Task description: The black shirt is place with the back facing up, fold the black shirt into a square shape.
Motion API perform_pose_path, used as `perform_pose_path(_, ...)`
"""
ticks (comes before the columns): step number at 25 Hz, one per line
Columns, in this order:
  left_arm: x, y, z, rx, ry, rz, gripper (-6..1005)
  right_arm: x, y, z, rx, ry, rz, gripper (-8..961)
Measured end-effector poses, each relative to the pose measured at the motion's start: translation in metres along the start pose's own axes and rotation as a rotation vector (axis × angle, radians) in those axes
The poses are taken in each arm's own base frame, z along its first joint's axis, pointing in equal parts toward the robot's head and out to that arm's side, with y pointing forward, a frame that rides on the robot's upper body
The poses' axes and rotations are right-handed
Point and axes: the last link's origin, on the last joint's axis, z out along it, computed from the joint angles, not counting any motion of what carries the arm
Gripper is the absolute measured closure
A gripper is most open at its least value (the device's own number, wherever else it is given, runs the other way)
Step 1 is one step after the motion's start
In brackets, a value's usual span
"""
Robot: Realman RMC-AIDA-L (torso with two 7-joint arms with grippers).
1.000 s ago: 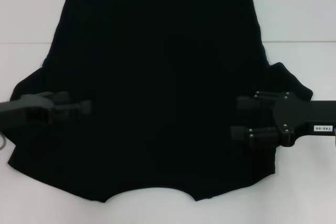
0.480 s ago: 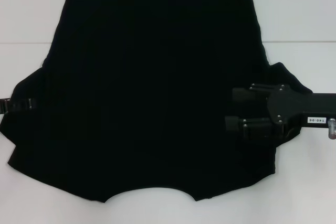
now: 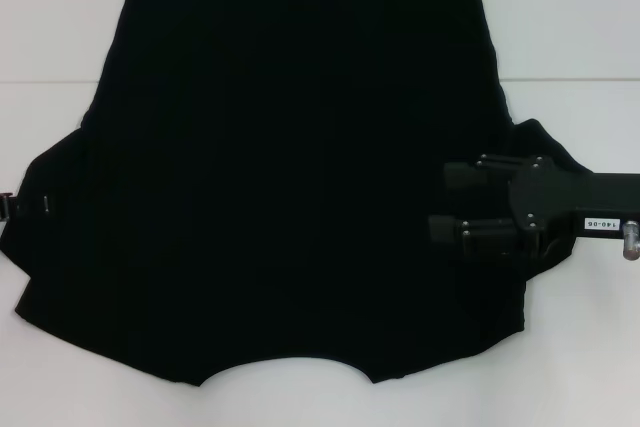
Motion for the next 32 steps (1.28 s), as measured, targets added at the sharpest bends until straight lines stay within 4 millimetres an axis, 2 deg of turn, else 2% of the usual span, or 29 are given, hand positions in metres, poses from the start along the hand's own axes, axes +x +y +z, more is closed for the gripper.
perform_pose_path(32,-0.0092,0.0010,0.0068,0.006,-0.039,0.008,88,0.0015,-0.0004,-0.0019,0.007,-0.002,0.005,71)
